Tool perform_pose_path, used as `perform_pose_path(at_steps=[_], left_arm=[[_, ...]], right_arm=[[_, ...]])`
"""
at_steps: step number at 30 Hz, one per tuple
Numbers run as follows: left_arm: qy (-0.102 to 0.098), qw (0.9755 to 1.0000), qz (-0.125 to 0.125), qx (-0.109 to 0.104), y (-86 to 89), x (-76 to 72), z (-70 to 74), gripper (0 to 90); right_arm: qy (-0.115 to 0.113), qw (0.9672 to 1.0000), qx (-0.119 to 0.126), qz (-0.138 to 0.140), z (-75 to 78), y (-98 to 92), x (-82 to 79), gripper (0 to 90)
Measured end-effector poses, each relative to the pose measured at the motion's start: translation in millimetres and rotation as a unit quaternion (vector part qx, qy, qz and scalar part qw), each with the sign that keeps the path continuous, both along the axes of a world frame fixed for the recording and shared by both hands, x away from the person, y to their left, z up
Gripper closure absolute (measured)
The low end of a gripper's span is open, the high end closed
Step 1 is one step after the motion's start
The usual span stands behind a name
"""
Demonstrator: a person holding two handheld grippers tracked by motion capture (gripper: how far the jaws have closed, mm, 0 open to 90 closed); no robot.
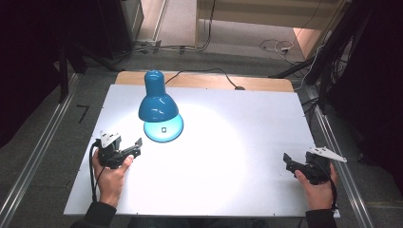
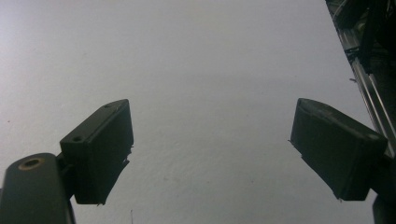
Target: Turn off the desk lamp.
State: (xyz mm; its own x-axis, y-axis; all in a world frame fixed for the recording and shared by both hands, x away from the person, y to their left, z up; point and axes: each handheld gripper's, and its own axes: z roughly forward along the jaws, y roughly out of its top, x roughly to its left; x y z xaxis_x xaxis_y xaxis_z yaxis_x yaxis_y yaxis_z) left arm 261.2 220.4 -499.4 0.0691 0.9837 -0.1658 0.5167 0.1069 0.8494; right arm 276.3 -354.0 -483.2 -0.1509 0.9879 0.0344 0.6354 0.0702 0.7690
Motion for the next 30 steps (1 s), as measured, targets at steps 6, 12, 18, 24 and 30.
perform_pose_path(at_steps=[6,12,18,24,30], left_arm=[[-0.001,1.0000,0.000,-0.001,-2.5,2.5,-0.2,21.4],[-0.002,1.0000,-0.002,-0.001,-6.1,5.8,-1.4,21.7],[-0.001,1.0000,-0.004,0.000,-9.2,7.8,-1.6,23.4],[-0.002,1.0000,-0.005,0.004,-12.4,10.0,-1.6,25.4],[-0.006,1.0000,-0.002,0.005,-15.1,12.8,-1.7,29.2]], right_arm=[[0.001,1.0000,0.001,0.002,-0.2,-0.2,0.1,11.7],[0.001,1.0000,0.002,0.003,-0.4,0.5,0.2,11.7],[0.002,1.0000,0.003,0.004,-0.3,0.3,0.0,11.7],[0.002,1.0000,0.004,0.003,-0.4,0.2,0.1,11.8],[0.002,1.0000,0.003,0.003,-0.4,0.4,0.1,11.8]])
